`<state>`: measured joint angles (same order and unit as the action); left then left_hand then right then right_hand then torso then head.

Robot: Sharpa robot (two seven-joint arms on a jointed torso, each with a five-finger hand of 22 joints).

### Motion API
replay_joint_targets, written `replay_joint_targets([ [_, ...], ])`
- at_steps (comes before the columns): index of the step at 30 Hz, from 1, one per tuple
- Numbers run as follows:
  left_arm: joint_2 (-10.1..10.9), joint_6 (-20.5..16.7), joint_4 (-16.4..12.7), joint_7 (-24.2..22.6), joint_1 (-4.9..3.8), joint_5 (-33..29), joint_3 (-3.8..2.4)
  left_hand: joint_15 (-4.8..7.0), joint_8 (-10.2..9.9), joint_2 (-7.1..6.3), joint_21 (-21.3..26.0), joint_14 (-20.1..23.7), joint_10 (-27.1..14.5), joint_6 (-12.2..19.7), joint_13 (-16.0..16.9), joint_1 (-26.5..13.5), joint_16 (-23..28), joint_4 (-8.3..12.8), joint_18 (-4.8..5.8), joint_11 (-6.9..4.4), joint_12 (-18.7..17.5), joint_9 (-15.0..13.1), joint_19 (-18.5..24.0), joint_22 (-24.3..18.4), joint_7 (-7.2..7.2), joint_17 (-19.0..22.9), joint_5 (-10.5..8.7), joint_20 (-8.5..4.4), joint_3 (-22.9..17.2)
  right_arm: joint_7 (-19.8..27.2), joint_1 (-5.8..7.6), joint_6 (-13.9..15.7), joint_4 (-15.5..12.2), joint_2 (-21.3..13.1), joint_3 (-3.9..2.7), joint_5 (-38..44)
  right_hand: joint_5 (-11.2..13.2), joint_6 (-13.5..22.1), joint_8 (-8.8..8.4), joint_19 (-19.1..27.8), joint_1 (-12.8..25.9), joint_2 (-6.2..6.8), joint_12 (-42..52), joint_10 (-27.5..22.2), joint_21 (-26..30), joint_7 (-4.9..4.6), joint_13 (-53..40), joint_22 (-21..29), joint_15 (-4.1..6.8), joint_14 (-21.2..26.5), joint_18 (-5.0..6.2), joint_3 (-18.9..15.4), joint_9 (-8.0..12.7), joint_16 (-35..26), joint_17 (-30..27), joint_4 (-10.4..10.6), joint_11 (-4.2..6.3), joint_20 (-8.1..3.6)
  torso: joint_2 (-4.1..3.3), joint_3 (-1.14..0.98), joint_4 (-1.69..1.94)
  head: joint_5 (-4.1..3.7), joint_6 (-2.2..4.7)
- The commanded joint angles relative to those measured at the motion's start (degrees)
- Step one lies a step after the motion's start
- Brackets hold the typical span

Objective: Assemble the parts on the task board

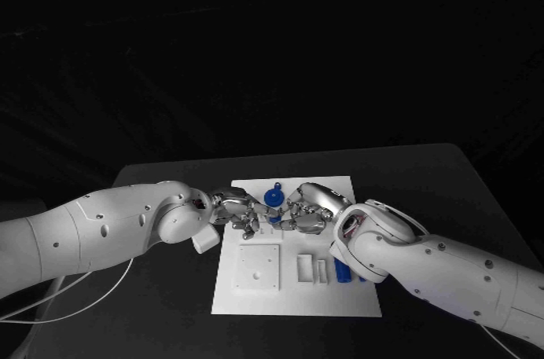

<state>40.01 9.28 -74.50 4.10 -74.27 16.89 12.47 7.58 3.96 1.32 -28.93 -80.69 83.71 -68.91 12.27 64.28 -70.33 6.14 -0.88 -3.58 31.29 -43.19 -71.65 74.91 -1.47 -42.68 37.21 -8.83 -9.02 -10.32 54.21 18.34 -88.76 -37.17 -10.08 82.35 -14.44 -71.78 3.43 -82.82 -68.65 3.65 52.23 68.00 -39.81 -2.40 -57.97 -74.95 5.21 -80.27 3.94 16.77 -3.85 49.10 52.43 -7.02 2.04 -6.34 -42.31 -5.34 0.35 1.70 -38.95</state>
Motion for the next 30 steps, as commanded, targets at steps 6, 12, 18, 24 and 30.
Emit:
replay_joint_targets([
  [6, -0.29, -2.83, -0.58, 0.90, 0.02, 2.27, -0.02, 0.62, -0.20, -0.08, -0.48, -0.72, 3.02, -2.60, -0.15, 0.70, 0.29, 5.67, -0.13, -1.33, 0.57, -5.11, -0.37, 1.08, 2.06, 0.21, 1.61, -0.42, -5.97, 0.92, -0.02, 1.72, -0.02, 0.18, -0.04, -1.31, -1.63, 7.90, 0.17, 1.57, 1.20, 2.56, -2.87, -3.77, 5.87, -2.72, 2.72, -3.50, -1.28, 1.41, 0.37, -3.81, 0.19, -1.50, -0.58, 2.43, -1.77, 1.15, 0.04, 0.01, -0.03, 0.11, -0.05],
  [12, -0.17, -4.59, -0.55, 2.32, 0.02, 4.30, -0.03, 0.67, -0.18, -0.16, -0.55, -0.86, 3.06, -2.83, -0.25, 0.64, 0.41, 6.12, -0.20, -1.36, 0.89, -4.74, -0.43, 1.05, 2.06, 0.20, 2.22, -0.47, -6.23, 1.77, -0.02, 3.83, 0.20, -0.44, -0.03, -2.31, -1.87, 13.05, 0.23, 3.96, -1.62, 2.86, -4.31, -5.77, 21.03, -4.13, 7.81, 0.14, -2.44, 3.44, 1.75, -10.31, 0.23, -3.91, -3.52, 5.01, -2.98, 2.52, 0.06, -0.02, -0.06, 0.19, -0.03],
  [18, -0.13, -6.41, -0.25, 4.10, 0.02, 7.55, -0.05, 0.72, -0.17, -0.15, -0.63, -0.94, 3.06, -3.13, -0.27, 0.37, 0.45, 6.35, -0.22, -1.40, 1.34, -4.35, -0.46, 1.06, 2.11, 0.15, 2.86, -0.50, -6.35, 3.18, -0.02, 5.84, 0.57, -1.96, -0.32, -5.32, -6.30, 20.56, -0.10, 5.66, -3.02, 4.72, -6.01, -8.26, 29.01, -5.04, 13.65, 3.95, -3.55, 7.08, 1.60, -10.62, 0.52, -6.16, -6.91, 6.82, -3.93, 3.59, 0.13, -0.03, -0.16, 0.35, -0.10],
  [24, -0.48, -9.72, 0.61, 7.36, 0.01, 12.25, -0.06, 0.73, -0.18, -0.27, -0.71, -1.00, 3.07, -3.38, -0.32, 0.24, 0.39, 6.56, -0.20, -1.42, 1.55, -4.10, -0.48, 1.07, 2.16, 0.02, 3.20, -0.53, -6.40, 5.19, -0.01, 6.36, 2.39, -3.74, -1.53, -10.20, -7.06, 23.41, -0.26, 5.47, -4.97, 5.41, -6.56, -9.80, 35.58, -5.56, 26.59, 11.67, -4.49, 10.00, 1.23, -11.69, 0.64, -7.73, -14.70, 9.93, -4.70, 4.52, 0.28, 0.01, -0.29, 0.69, 0.02],
  [30, -1.85, -13.51, 2.42, 12.54, 0.00, 20.55, -0.01, 0.81, -0.21, -0.56, -0.85, -1.06, 3.10, -4.02, -0.56, 0.01, 0.26, 6.90, -0.21, -1.52, 2.05, -2.87, -0.61, 1.05, 2.25, -0.18, 4.21, -0.60, -6.57, 7.34, -0.01, 9.60, 3.03, -5.27, -5.03, -14.93, -9.36, 21.07, -0.14, 5.31, -4.80, 4.42, -5.91, -9.70, 35.35, -5.34, 28.41, 12.27, -4.36, 10.02, 1.24, -12.28, 0.54, -7.15, -15.73, 9.15, -4.47, 4.42, 0.70, -0.19, -0.43, 1.11, -0.29],
])
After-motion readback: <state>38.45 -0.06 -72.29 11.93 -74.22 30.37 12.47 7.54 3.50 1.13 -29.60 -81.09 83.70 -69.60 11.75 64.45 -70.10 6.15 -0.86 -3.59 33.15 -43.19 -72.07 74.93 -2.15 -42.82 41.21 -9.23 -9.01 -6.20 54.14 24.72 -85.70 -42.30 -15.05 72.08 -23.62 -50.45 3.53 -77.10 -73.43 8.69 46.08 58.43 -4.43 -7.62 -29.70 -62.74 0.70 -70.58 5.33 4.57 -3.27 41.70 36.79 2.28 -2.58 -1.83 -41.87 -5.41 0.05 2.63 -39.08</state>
